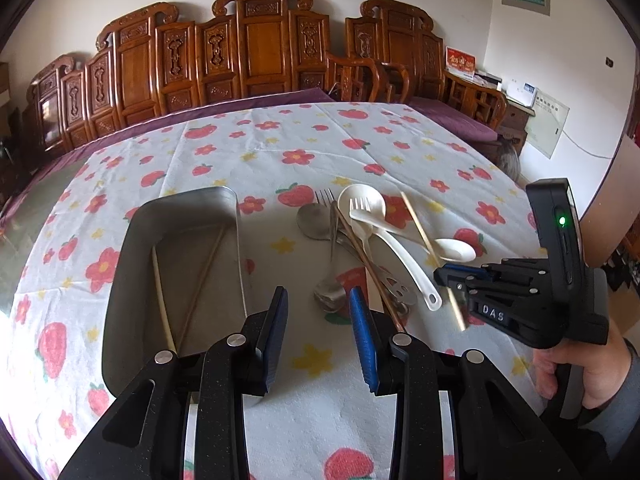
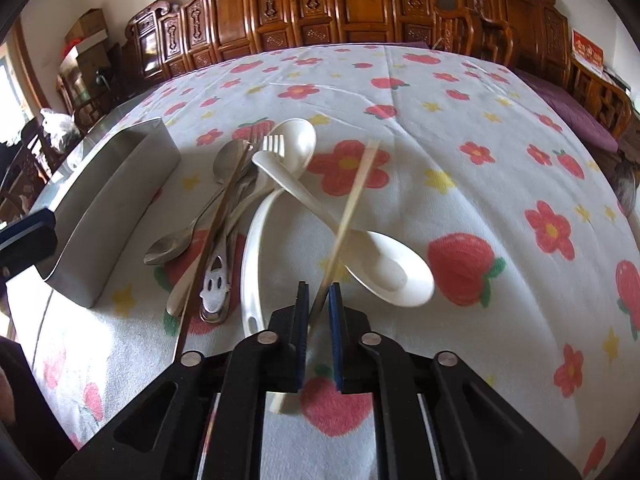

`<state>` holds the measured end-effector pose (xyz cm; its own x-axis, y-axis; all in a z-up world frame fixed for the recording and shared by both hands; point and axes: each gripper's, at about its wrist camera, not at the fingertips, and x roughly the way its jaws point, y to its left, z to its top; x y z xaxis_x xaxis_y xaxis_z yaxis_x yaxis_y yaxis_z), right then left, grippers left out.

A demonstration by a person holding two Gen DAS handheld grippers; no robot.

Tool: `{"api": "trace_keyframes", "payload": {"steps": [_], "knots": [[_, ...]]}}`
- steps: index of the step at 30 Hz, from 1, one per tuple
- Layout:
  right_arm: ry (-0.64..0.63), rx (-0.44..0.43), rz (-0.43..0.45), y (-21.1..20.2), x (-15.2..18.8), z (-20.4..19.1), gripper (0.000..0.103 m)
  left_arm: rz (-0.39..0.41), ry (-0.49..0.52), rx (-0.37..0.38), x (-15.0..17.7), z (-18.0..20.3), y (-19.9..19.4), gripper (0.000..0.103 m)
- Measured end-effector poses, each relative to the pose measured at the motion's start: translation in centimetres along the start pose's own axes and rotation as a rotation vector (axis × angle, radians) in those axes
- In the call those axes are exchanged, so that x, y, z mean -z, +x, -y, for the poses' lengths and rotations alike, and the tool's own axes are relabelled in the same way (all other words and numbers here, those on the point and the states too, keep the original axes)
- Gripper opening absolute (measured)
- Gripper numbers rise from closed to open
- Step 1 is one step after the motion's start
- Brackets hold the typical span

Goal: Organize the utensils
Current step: 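Grasp another brown chopstick from the pile with the left gripper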

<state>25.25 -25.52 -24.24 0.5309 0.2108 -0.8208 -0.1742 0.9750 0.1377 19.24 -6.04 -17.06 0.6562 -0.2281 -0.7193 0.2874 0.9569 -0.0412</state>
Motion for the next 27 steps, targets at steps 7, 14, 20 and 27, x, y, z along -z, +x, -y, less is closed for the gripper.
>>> {"api": "trace_keyframes", "payload": {"steps": [7, 14, 20, 27], "knots": [[0.035, -0.015, 0.015, -1.2, 0.3, 1.3, 0.006, -0.004, 0.003, 0.001, 0.7, 1.2, 0.3, 0.030], [0.035, -0.045, 0.083, -3.4, 0.2, 1.5, 0.006, -0.030, -0.006, 0.008, 2.0, 2.8, 1.5, 0.030], [0.027, -0.058, 0.095, -3.6, 0.0, 1.6, 0.006, -0.059, 0.020, 0.026, 2.7, 4.3, 2.7, 0.030], [0.029, -0.057, 0.103, -3.8, -0.3, 1.6, 0.006, -0.090, 0.005, 0.051, 2.8, 5.1, 4.3, 0.030]]}}
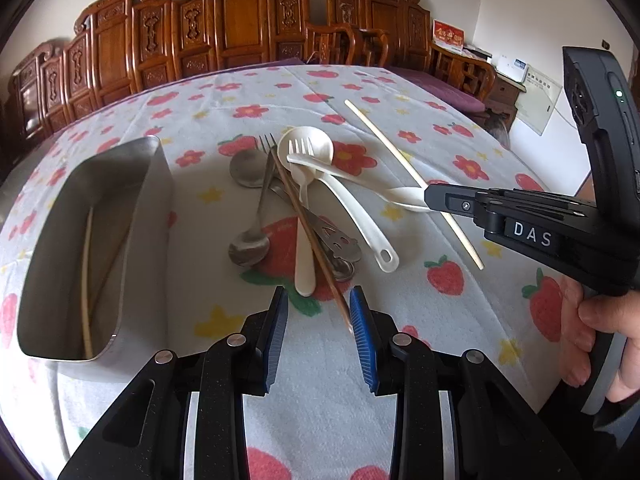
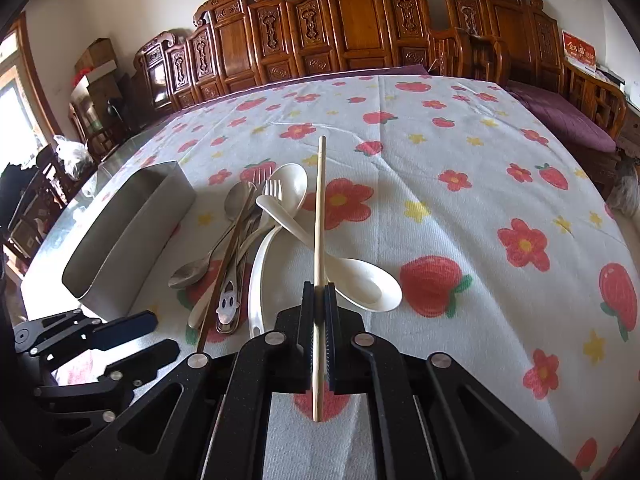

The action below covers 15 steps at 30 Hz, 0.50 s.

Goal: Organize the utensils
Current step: 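Grasp another brown chopstick from the pile with the left gripper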

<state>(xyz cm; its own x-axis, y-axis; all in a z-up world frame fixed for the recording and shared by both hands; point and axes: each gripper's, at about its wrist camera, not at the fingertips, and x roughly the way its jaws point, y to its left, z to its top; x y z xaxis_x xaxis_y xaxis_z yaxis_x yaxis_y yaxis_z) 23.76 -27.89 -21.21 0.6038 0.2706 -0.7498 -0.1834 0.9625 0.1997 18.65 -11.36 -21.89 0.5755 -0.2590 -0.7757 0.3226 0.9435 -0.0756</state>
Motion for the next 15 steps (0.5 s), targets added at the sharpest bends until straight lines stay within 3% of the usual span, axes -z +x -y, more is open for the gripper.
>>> {"api": "trace_keyframes", "payload": {"steps": [7, 12, 15], "knots": [[0.002, 0.002, -0.005, 0.2, 0.1, 0.1, 0.006, -0.033, -0.014, 0.027, 0.0, 0.6, 1.4, 0.030], [-0.007, 0.003, -0.006, 0.2, 0.2, -0.1, 0.006, -0.056, 0.014, -0.006, 0.6, 1.3, 2.2, 0.030], [-0.008, 0.005, -0.008, 0.3, 0.3, -0.1, 0.006, -0.057, 0.036, -0.032, 0.7, 1.4, 2.0, 0.022]]}}
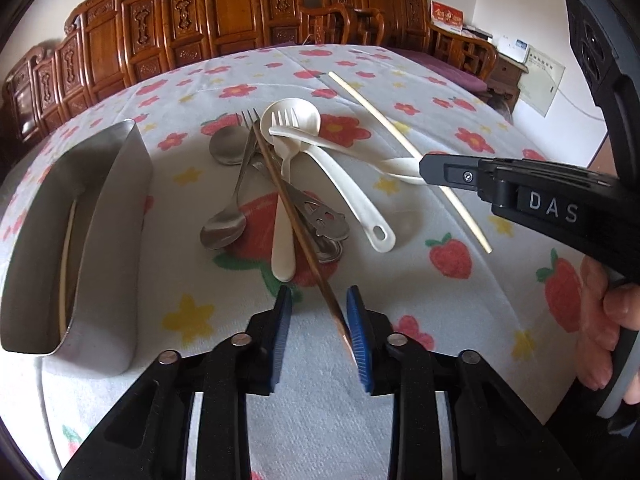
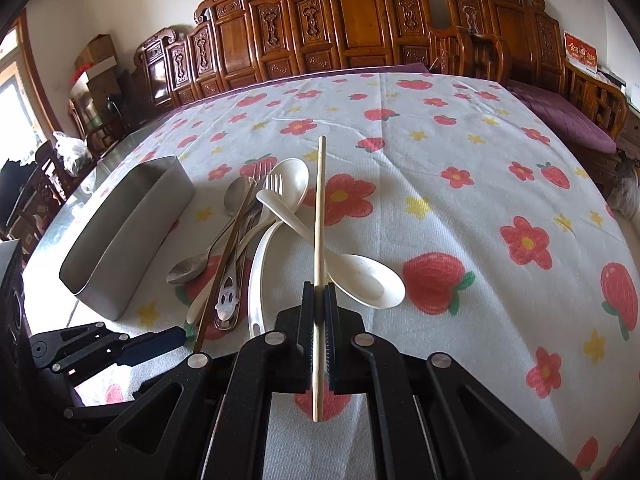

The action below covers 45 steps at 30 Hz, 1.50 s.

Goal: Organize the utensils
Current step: 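Grasp another brown chopstick from the pile with the left gripper, then carry the brown chopstick into the metal tray and open the left gripper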

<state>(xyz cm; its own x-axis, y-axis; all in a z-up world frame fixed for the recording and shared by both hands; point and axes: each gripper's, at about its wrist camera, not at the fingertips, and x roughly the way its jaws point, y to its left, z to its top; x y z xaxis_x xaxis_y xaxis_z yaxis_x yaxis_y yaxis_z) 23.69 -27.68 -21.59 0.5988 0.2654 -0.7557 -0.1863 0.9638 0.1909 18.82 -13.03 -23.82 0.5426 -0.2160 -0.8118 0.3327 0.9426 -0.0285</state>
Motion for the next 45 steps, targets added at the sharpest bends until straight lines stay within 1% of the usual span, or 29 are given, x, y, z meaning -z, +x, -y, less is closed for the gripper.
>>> {"api": "trace_keyframes", "payload": {"steps": [3, 4, 8, 14, 20, 30, 39, 45], "knots": [[-0.001, -0.002, 0.003, 0.0, 0.0, -0.1, 0.006, -0.008, -0.015, 0.006, 0.0, -0.5, -0.3, 0.011], [-0.002, -0.002, 0.004, 0.0, 0.0, -0.1, 0.006, -0.010, -0.018, 0.005, 0.0, -0.7, -0.4, 0.006], [-0.010, -0.004, 0.007, -0.1, 0.1, -0.5, 0.006, -0.006, -0.028, -0.006, 0.2, -1.4, -1.0, 0.004], [-0.016, -0.005, 0.010, -0.2, 0.0, -0.7, 0.006, 0.037, -0.006, -0.024, -0.1, -2.2, -3.2, 0.004], [-0.025, -0.011, 0.012, -0.4, 0.0, -1.0, 0.006, 0.081, -0.033, -0.014, -0.7, -3.5, -5.4, 0.004], [-0.038, -0.025, 0.014, -0.5, 0.1, -1.6, 0.006, 0.138, -0.059, -0.007, -1.7, -5.0, -7.9, 0.004], [-0.056, -0.078, 0.046, -1.8, -0.2, -3.3, 0.006, 0.192, -0.080, -0.038, -3.0, -7.5, -10.8, 0.004], [-0.083, -0.107, 0.060, -2.5, -0.1, -4.8, 0.006, 0.201, -0.096, -0.067, -3.4, -9.4, -12.1, 0.004]]}}
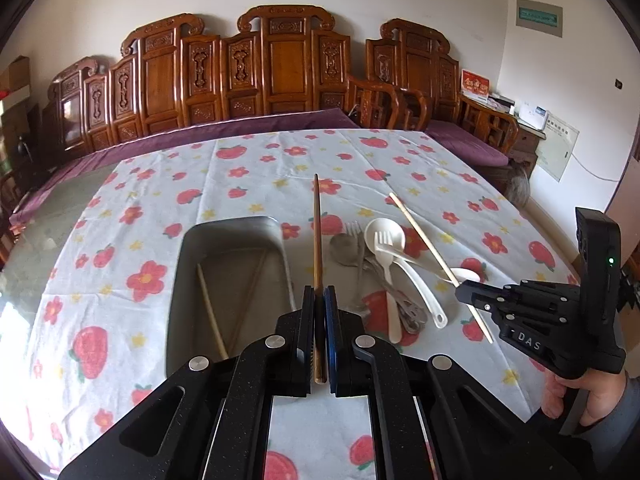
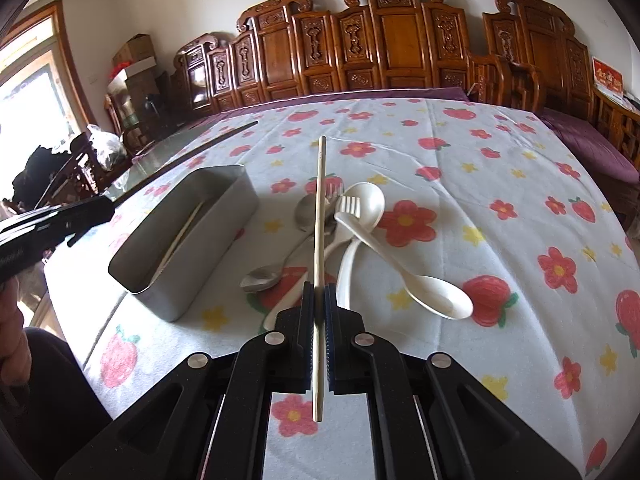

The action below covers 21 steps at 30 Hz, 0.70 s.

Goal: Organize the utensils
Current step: 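Carry the brown chopstick into the metal tray and open the left gripper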

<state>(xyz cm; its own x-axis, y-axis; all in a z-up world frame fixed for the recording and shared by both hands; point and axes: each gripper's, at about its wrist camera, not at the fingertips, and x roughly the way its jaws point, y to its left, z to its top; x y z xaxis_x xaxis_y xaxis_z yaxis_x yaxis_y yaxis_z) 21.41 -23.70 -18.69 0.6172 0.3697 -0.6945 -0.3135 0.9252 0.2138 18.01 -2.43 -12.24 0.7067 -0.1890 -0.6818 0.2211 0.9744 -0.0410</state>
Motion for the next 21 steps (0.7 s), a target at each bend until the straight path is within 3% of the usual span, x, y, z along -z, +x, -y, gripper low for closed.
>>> {"api": "trace_keyframes", "payload": {"steps": [10, 21], "knots": [[-0.016, 0.004, -0.002, 0.1, 0.1, -0.4, 0.006, -0.038, -0.033, -0.059, 0.5, -3.5, -0.4, 0.004], [-0.025, 0.012, -0.014, 0.5, 0.3, -0.3, 0.006, -0.126, -0.056, -0.120, 1.9, -6.3, 2.5, 0.004]]}}
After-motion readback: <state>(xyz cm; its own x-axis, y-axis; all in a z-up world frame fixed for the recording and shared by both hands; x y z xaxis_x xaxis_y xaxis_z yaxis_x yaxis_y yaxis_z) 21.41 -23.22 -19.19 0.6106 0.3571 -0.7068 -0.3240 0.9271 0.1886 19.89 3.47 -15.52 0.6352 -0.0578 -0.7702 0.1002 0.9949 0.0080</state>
